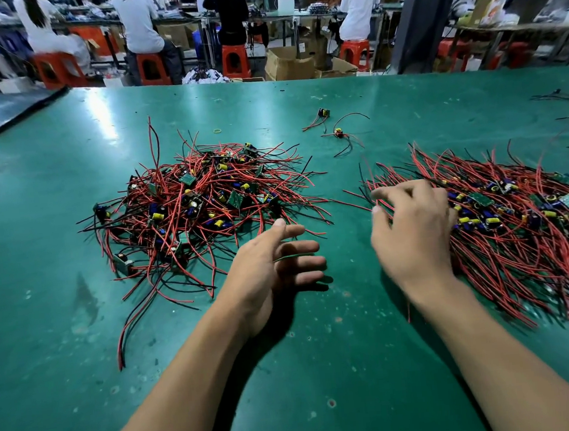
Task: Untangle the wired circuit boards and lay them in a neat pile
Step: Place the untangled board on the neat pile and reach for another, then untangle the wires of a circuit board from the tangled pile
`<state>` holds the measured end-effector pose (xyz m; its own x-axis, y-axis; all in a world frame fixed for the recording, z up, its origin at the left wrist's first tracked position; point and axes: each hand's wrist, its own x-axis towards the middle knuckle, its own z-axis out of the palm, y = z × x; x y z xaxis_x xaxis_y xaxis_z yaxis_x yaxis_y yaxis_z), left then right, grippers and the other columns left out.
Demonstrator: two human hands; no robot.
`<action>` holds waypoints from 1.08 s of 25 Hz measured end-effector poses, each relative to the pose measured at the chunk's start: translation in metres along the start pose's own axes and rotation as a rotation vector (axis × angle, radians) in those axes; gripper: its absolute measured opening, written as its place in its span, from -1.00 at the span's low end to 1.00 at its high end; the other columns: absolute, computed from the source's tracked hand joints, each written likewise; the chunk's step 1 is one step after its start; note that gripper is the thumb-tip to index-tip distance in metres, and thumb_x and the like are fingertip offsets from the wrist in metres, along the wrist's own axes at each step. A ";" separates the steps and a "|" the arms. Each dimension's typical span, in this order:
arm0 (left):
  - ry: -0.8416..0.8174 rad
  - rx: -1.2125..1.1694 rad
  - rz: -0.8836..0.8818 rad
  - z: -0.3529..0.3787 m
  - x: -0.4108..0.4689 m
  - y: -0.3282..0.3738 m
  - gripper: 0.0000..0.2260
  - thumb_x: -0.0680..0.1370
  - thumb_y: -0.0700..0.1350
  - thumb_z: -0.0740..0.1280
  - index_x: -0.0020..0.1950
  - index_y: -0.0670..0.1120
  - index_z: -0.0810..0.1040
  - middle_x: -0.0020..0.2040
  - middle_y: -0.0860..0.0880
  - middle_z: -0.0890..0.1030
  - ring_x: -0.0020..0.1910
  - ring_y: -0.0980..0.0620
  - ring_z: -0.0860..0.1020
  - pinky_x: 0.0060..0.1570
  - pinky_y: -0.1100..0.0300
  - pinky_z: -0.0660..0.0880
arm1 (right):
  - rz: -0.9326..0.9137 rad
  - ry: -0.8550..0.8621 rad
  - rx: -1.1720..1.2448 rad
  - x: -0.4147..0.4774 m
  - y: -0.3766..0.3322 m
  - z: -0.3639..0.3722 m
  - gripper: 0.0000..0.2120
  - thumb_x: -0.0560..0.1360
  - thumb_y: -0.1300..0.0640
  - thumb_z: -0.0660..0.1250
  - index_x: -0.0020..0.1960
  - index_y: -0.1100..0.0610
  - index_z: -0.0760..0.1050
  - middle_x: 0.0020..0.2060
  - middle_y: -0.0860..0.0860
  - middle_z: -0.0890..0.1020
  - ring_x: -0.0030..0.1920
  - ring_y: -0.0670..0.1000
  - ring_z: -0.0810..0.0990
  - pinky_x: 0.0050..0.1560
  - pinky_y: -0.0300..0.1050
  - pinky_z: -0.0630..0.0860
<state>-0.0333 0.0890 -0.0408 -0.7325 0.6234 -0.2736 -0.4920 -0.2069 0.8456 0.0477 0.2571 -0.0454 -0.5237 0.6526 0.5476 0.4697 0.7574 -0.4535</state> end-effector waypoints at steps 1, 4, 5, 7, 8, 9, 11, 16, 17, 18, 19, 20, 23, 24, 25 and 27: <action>0.028 -0.028 0.009 0.000 0.000 0.001 -0.70 0.65 -0.02 0.21 0.20 -0.22 0.51 -0.14 -0.20 0.63 -0.32 -0.09 0.63 -0.29 0.08 0.63 | -0.082 -0.056 0.109 -0.004 -0.007 0.003 -0.82 0.54 0.20 0.37 0.12 0.14 0.64 0.06 0.09 0.55 0.10 0.10 0.50 0.19 0.03 0.39; 0.122 -0.045 0.090 -0.001 0.002 0.003 -0.75 0.65 -0.15 0.22 0.31 -0.17 0.38 -0.21 -0.23 0.64 -0.38 -0.13 0.63 -0.32 0.05 0.62 | -0.166 -0.342 0.263 -0.020 -0.019 0.017 -0.87 0.54 0.18 0.38 0.05 0.13 0.66 0.00 0.04 0.57 0.02 0.02 0.55 0.18 -0.02 0.48; 0.151 -0.032 0.119 -0.001 0.002 0.004 -0.71 0.65 -0.18 0.21 0.36 -0.14 0.30 -0.20 -0.25 0.63 -0.39 -0.14 0.64 -0.33 0.05 0.62 | -0.167 -0.395 0.204 -0.023 -0.019 0.020 -0.87 0.54 0.14 0.38 0.05 0.10 0.67 0.01 0.03 0.57 0.06 0.05 0.54 0.19 0.00 0.47; 0.180 -0.005 0.132 -0.003 0.003 0.004 -0.62 0.65 -0.23 0.20 0.45 -0.10 0.19 -0.12 -0.29 0.62 -0.38 -0.14 0.65 -0.31 0.06 0.63 | -0.129 -0.399 0.068 -0.021 -0.013 0.022 -0.84 0.54 0.06 0.38 0.07 0.04 0.66 0.07 0.03 0.58 0.15 0.10 0.50 0.23 0.01 0.43; 0.181 0.009 0.118 -0.003 0.003 0.004 -0.61 0.65 -0.25 0.20 0.45 -0.12 0.19 -0.07 -0.31 0.60 -0.36 -0.14 0.66 -0.29 0.05 0.63 | -0.085 -0.383 0.018 -0.018 -0.010 0.020 -0.82 0.54 0.03 0.38 0.10 0.04 0.65 0.11 0.04 0.58 0.18 0.12 0.48 0.24 0.01 0.42; 0.176 0.025 0.096 -0.003 0.003 0.005 -0.66 0.64 -0.27 0.20 0.40 -0.19 0.22 -0.03 -0.32 0.59 -0.35 -0.13 0.67 -0.28 0.05 0.64 | -0.041 -0.370 -0.020 -0.015 -0.006 0.017 -0.79 0.54 0.01 0.37 0.13 0.04 0.64 0.14 0.05 0.57 0.20 0.14 0.48 0.25 0.02 0.41; 0.158 0.070 0.046 -0.003 0.003 0.007 -0.81 0.64 -0.29 0.21 0.23 -0.32 0.35 0.00 -0.32 0.59 -0.32 -0.12 0.69 -0.23 0.04 0.64 | 0.025 -0.361 -0.052 -0.008 0.000 0.013 -0.73 0.54 0.00 0.36 0.19 0.07 0.62 0.20 0.07 0.56 0.24 0.14 0.47 0.27 0.05 0.41; 0.105 0.079 -0.027 -0.007 0.004 0.013 -0.86 0.63 -0.29 0.22 -0.08 -0.35 0.46 -0.17 -0.28 0.65 -0.32 -0.13 0.69 -0.29 0.10 0.66 | 0.005 -0.311 0.044 -0.012 -0.006 0.012 -0.67 0.54 0.03 0.36 0.26 0.11 0.59 0.21 0.06 0.56 0.25 0.11 0.50 0.31 0.05 0.42; 0.110 0.082 -0.027 -0.007 0.005 0.014 -0.85 0.64 -0.27 0.22 -0.07 -0.35 0.47 -0.23 -0.25 0.66 -0.35 -0.12 0.68 -0.34 0.12 0.65 | -0.021 -0.321 0.092 -0.014 -0.010 0.014 -0.69 0.54 0.05 0.37 0.25 0.11 0.60 0.19 0.04 0.56 0.23 0.09 0.51 0.31 0.04 0.42; 0.122 0.086 -0.017 -0.006 0.006 0.015 -0.83 0.64 -0.24 0.23 -0.04 -0.34 0.48 -0.27 -0.23 0.65 -0.39 -0.10 0.67 -0.39 0.15 0.63 | -0.054 -0.343 0.138 -0.017 -0.014 0.015 -0.72 0.54 0.06 0.38 0.22 0.11 0.61 0.16 0.03 0.57 0.21 0.07 0.53 0.31 0.02 0.42; 0.141 0.089 -0.002 -0.006 0.007 0.014 -0.82 0.65 -0.20 0.23 0.00 -0.34 0.48 -0.29 -0.22 0.64 -0.42 -0.08 0.66 -0.43 0.17 0.61 | -0.093 -0.373 0.165 -0.020 -0.017 0.017 -0.74 0.54 0.06 0.39 0.19 0.11 0.63 0.13 0.02 0.59 0.19 0.06 0.53 0.30 0.02 0.43; 0.160 0.092 0.016 -0.006 0.009 0.014 -0.80 0.65 -0.17 0.23 0.02 -0.32 0.49 -0.31 -0.20 0.63 -0.45 -0.06 0.65 -0.46 0.18 0.60 | -0.133 -0.403 0.173 -0.023 -0.020 0.019 -0.77 0.53 0.06 0.39 0.16 0.10 0.64 0.11 0.00 0.60 0.18 0.06 0.53 0.29 0.02 0.42; 0.186 0.098 0.046 -0.006 0.012 0.012 -0.76 0.67 -0.12 0.21 0.00 -0.28 0.53 -0.46 -0.11 0.59 -0.52 -0.02 0.60 -0.53 0.22 0.54 | -0.188 -0.445 0.163 -0.026 -0.021 0.022 -0.83 0.52 0.03 0.40 0.08 0.04 0.67 0.08 -0.02 0.63 0.18 0.05 0.50 0.28 0.04 0.41; 0.182 0.107 0.050 -0.005 0.011 0.012 -0.76 0.67 -0.11 0.21 -0.02 -0.27 0.54 -0.49 -0.09 0.56 -0.55 -0.01 0.57 -0.56 0.24 0.51 | -0.179 -0.443 0.169 -0.026 -0.020 0.022 -0.84 0.52 0.04 0.41 0.07 0.03 0.67 0.07 -0.02 0.63 0.18 0.05 0.50 0.28 0.04 0.41; 0.168 0.126 0.058 -0.005 0.010 0.010 -0.75 0.67 -0.11 0.21 -0.03 -0.27 0.55 -0.50 -0.09 0.53 -0.57 -0.01 0.53 -0.58 0.24 0.47 | -0.163 -0.435 0.181 -0.025 -0.019 0.022 -0.84 0.52 0.04 0.41 0.06 0.03 0.67 0.07 -0.03 0.63 0.18 0.06 0.50 0.27 0.03 0.41; 0.121 0.220 0.097 -0.002 0.005 0.005 -0.74 0.65 -0.12 0.24 -0.06 -0.29 0.57 -0.49 -0.10 0.51 -0.59 -0.03 0.48 -0.59 0.27 0.40 | -0.128 -0.421 0.197 -0.023 -0.016 0.023 -0.83 0.51 0.05 0.42 0.07 0.05 0.67 0.07 -0.02 0.62 0.18 0.06 0.51 0.27 0.02 0.41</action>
<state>-0.0404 0.0890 -0.0385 -0.8287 0.5110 -0.2283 -0.3126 -0.0844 0.9461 0.0356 0.2302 -0.0665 -0.8300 0.4740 0.2941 0.2600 0.7952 -0.5478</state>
